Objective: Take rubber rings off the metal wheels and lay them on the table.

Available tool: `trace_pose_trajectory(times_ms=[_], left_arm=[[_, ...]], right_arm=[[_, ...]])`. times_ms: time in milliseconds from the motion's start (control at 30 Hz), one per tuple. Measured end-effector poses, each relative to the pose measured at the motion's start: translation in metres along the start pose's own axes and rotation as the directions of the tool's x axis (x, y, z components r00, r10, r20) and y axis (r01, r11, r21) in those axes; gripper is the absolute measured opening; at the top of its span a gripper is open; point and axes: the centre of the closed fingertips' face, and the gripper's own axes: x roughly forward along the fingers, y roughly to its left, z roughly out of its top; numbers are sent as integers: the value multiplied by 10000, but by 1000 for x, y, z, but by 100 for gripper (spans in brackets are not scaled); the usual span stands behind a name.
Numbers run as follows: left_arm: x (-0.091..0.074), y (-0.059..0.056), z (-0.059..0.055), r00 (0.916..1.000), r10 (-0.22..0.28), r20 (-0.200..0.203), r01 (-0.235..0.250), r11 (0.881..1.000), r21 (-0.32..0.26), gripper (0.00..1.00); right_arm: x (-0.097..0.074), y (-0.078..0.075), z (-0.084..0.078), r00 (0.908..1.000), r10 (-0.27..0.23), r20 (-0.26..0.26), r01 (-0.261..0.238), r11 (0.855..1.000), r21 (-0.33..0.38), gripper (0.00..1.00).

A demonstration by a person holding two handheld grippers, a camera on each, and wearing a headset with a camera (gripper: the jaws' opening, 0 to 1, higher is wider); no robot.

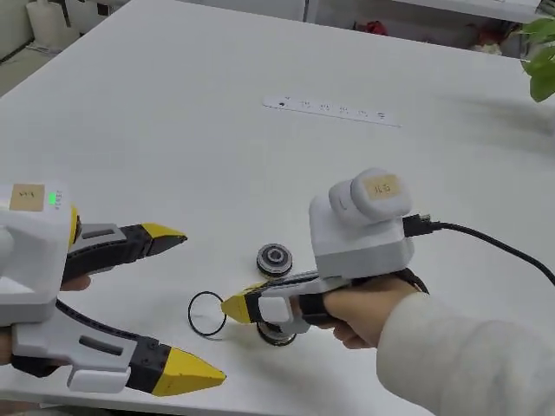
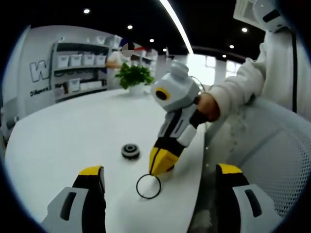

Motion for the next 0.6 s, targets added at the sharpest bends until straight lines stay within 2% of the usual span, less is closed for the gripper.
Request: trace_pose_trajectory(times_ms=[300,600], left_arm=[[3,1,-13,9988,-18,-497,13,10000,-98,96],[4,0,-22,9965,-25,-830,11,9999,-172,96]], right_arm=[[-1,0,0,10000,-16,-5,16,9999,-104,0],[-2,-3,1,9999,-149,58,150,9996,-234,0]])
